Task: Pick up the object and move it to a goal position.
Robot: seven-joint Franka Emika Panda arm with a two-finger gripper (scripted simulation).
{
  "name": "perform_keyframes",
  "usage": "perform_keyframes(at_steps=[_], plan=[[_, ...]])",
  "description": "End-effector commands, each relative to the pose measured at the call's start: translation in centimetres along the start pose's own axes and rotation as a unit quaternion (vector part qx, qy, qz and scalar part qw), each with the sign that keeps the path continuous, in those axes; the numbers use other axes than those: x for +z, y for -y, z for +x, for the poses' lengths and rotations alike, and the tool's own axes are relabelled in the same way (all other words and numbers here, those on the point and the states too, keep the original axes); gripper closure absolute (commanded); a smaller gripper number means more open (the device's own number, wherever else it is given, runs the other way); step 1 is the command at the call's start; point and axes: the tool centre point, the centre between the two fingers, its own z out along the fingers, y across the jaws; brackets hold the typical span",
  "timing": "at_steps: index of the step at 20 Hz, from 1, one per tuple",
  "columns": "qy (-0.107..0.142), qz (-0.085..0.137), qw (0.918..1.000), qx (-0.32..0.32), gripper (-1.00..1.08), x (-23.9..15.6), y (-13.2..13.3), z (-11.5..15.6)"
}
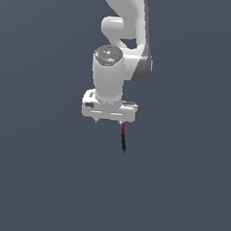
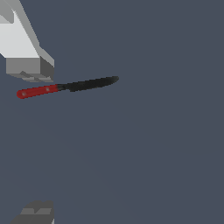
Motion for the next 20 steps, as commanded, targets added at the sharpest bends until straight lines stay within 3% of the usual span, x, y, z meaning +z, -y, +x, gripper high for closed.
perform_keyframes(at_steps=[1,10,20], plan=[[0.0,0.0,1.0,0.0,-0.92,0.0,0.0,0.0],[-0.001,-0.012,0.9998,-0.015,-0.92,-0.4,-1.3,0.5],[-0.002,-0.011,0.9998,-0.017,-0.92,0.0,-1.1,0.4]])
